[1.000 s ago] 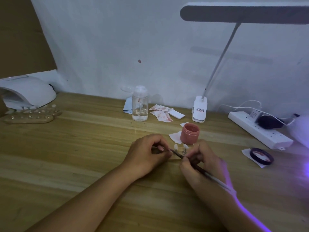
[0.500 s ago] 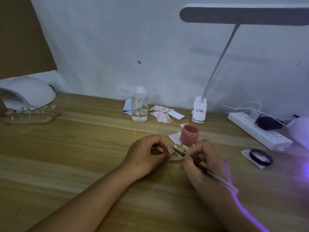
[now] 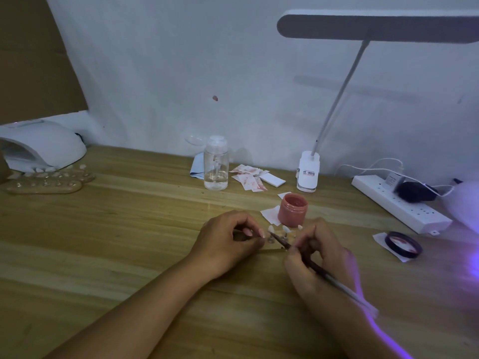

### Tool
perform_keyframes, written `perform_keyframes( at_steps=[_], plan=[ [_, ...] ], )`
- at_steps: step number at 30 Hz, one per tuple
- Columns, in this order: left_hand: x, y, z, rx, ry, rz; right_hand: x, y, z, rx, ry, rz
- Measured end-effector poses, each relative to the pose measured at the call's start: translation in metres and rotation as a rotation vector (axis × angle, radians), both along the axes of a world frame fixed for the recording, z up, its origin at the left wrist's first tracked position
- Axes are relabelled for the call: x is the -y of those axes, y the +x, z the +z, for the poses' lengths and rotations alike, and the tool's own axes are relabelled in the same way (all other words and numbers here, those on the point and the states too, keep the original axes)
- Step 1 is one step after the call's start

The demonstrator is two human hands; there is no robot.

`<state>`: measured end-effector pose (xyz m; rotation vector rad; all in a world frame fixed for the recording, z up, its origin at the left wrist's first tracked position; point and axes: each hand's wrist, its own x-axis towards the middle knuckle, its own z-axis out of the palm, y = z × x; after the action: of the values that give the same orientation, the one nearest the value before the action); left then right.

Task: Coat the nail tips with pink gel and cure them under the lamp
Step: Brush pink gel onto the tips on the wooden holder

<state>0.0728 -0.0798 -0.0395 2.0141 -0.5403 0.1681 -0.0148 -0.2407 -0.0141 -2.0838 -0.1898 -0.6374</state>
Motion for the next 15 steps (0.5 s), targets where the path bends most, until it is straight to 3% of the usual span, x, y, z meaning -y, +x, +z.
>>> perform_keyframes(
  at_steps=[4,11,15],
  plan=[
    [-0.0003,0.0002,-0.0006,0.005,-0.004,0.0,-0.003,0.0004,-0.0014,-0.023,-0.077,0.03],
    [-0.0002,0.0005,-0.0028,0.005,0.0,0.042,-0.0009,-0.0027,-0.0008,0.067,0.021,-0.11],
    [-0.0026,-0.0015,-0.0027,0.058,0.139,0.168,0.0023,-0.0027,-0.0022,0.123,0.033,-0.136]
  ],
)
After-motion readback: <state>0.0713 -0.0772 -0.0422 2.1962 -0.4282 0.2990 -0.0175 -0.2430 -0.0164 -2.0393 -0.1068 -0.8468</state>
